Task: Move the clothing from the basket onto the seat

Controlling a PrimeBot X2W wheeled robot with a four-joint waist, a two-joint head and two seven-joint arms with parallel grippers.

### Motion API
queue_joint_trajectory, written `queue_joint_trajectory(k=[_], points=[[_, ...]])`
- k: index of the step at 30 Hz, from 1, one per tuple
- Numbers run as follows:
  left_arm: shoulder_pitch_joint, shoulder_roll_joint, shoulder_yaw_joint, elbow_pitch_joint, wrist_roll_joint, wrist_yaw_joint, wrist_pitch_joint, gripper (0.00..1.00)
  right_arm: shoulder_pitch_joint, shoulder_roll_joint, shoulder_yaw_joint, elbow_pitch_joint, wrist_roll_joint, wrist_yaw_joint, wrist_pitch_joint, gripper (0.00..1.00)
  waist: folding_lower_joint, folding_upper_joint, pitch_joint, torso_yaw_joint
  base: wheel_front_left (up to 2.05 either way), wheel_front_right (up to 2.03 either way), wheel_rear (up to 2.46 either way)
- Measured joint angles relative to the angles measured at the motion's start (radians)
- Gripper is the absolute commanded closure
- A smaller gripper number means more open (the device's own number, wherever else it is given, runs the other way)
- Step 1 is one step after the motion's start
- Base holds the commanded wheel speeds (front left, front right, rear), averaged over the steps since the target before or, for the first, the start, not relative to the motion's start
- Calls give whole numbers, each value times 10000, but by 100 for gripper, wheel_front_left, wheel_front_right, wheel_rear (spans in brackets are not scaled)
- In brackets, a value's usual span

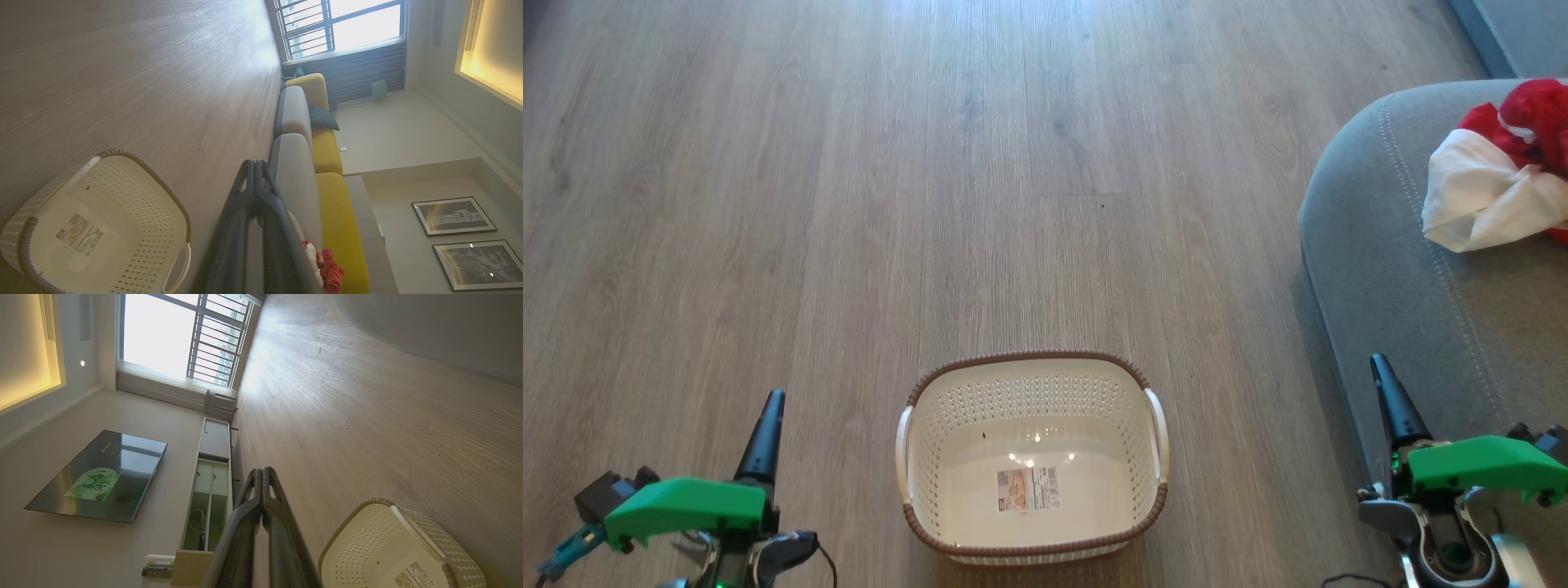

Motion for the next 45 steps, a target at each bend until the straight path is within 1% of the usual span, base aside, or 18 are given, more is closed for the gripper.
queue_joint_trajectory(k=[25,45], points=[[-1,-48,121,-443,-2541,-98,633,100,1,4,-265,-339,2932,0,698,100,0,0,-81,131,0,0,0],[-1,-61,148,-454,-2545,-100,633,100,1,4,-280,-345,2966,0,698,100,0,0,-80,131,0,0,0]])
